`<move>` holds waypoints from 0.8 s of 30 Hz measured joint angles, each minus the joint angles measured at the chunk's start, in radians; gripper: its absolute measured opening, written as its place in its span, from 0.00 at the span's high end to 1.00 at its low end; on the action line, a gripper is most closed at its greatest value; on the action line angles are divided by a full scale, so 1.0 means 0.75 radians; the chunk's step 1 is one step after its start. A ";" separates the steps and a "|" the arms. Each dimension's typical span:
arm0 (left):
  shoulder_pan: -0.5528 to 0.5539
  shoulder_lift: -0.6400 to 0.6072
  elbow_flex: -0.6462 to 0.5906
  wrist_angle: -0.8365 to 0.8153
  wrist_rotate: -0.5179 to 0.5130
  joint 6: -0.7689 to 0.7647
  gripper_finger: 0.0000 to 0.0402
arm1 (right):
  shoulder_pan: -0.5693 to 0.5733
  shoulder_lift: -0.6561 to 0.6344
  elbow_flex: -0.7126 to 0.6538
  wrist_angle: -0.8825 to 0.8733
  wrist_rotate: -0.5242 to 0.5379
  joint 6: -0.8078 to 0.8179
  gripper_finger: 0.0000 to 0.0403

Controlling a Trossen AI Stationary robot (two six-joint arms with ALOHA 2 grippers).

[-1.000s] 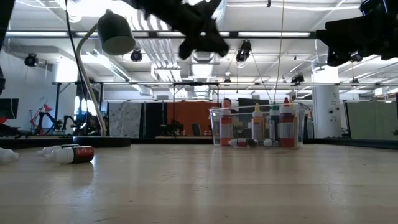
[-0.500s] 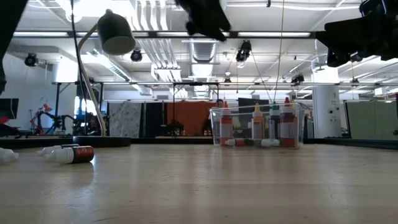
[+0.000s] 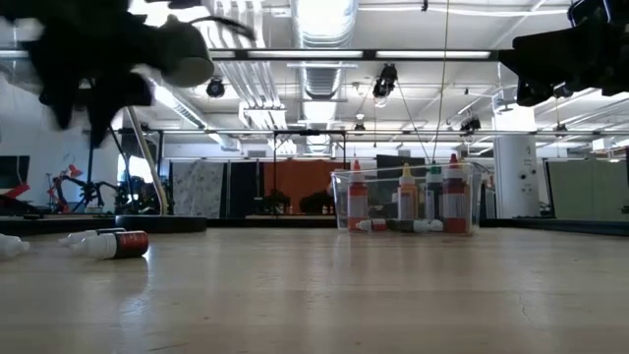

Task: Pick & Place food coloring
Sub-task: Put the small pink food coloring bottle into the transparent bin

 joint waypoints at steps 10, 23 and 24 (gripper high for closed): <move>-0.459 -0.225 -0.443 0.007 0.205 -0.589 0.45 | 0.000 0.002 0.000 0.000 0.000 0.000 0.70; -0.537 -0.081 -0.593 0.192 0.544 -0.876 0.45 | 0.000 0.002 0.000 0.000 0.000 0.000 0.70; -0.537 -0.069 -0.596 0.216 0.531 -0.896 0.45 | 0.000 0.002 0.000 0.000 -0.001 0.000 0.69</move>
